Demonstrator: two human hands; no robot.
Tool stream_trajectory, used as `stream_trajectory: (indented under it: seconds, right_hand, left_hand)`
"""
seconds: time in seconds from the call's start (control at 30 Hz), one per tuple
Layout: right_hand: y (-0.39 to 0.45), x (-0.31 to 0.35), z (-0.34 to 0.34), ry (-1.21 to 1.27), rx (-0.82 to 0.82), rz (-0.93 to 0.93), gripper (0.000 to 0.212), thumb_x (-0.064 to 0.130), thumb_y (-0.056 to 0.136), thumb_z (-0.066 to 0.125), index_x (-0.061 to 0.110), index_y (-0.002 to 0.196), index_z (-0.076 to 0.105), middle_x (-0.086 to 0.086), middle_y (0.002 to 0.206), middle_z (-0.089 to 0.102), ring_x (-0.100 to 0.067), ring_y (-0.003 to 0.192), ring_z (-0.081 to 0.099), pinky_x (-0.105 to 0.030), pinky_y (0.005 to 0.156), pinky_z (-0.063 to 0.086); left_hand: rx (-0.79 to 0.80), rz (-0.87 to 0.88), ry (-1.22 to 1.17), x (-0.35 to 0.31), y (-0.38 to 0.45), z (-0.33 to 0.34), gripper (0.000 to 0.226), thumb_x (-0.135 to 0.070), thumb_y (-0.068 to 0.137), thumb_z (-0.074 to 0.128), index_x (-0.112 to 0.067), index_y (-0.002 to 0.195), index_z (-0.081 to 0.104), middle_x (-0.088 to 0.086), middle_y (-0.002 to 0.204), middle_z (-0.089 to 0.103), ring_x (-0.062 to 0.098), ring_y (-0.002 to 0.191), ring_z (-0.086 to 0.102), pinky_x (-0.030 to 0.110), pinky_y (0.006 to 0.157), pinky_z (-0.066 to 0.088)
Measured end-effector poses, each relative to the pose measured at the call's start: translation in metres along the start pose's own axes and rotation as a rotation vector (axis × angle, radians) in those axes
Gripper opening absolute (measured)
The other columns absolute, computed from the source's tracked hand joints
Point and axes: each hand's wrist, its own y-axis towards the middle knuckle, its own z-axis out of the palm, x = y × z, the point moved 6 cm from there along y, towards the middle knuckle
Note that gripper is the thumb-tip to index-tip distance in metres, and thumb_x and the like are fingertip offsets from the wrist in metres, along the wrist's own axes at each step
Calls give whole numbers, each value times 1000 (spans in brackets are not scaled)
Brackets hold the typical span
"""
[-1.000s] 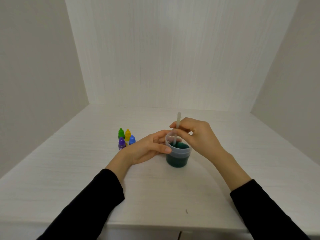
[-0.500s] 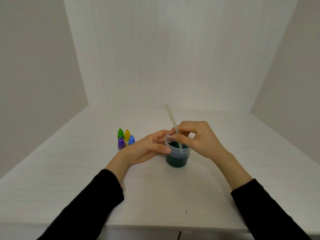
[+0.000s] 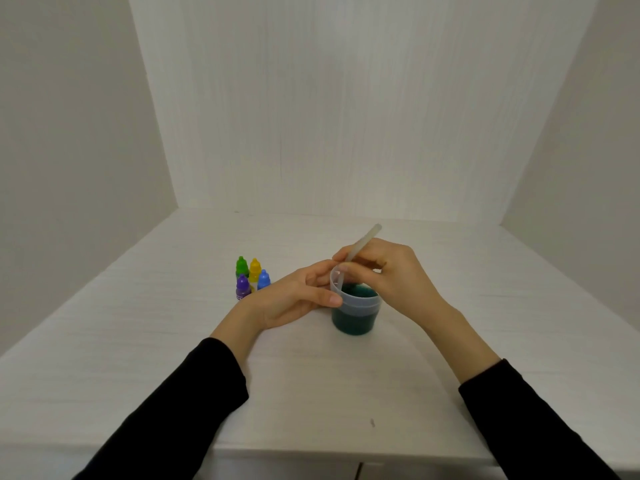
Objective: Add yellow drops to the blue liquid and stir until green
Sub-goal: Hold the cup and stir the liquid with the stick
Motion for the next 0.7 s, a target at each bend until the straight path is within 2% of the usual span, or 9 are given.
stream_trajectory:
  seconds: [0.07, 0.13, 0.27, 0.4, 0.57, 0.7]
  right_hand:
    - [0, 2, -1, -68, -16, -44, 15, 19, 89, 61, 19, 100, 72, 7, 96, 67, -7, 87, 63, -15, 78, 50]
    - [-1, 4, -4, -137, -30, -81, 17, 20, 92, 58, 20, 102, 71, 5, 98, 66, -10, 84, 62, -20, 77, 51]
    - [-3, 5, -9, -204, -38, -105, 18, 21, 92, 57, 22, 104, 71, 5, 93, 64, -13, 78, 61, -32, 73, 52]
    - [-3, 4, -10, -191, -6, -81, 14, 22, 89, 61, 22, 96, 73, 3, 80, 61, -17, 70, 58, -40, 68, 51]
    - [-5, 4, -10, -65, 26, -63, 12, 17, 85, 65, 19, 90, 76, 4, 72, 60, -12, 65, 54, -34, 64, 49]
    - [-5, 4, -7, 25, 51, -37, 9, 19, 84, 67, 19, 88, 75, 2, 77, 66, -14, 73, 60, -27, 68, 50]
  left_hand:
    - [1, 6, -1, 0, 0, 0, 62, 0, 80, 61, -18, 138, 47, -6, 130, 63, 15, 126, 56, 28, 97, 48]
    - [-1, 8, -5, 0, 0, 0, 60, 0, 80, 62, -17, 136, 48, 1, 132, 62, 18, 126, 56, 29, 97, 48]
    - [5, 0, -9, 0, 0, 1, 62, -1, 78, 62, -18, 136, 48, 1, 134, 61, 17, 127, 54, 27, 96, 48]
    - [14, 6, -4, -1, -1, 2, 62, 0, 79, 61, -17, 136, 47, -2, 131, 63, 13, 125, 56, 25, 93, 48]
    - [8, 11, -4, -2, -1, 2, 65, 0, 79, 60, -14, 140, 44, 5, 137, 57, 20, 127, 54, 33, 103, 47]
    - [28, 23, -10, -3, -1, 4, 64, 2, 80, 59, -17, 140, 45, 5, 140, 56, 21, 131, 51, 36, 107, 43]
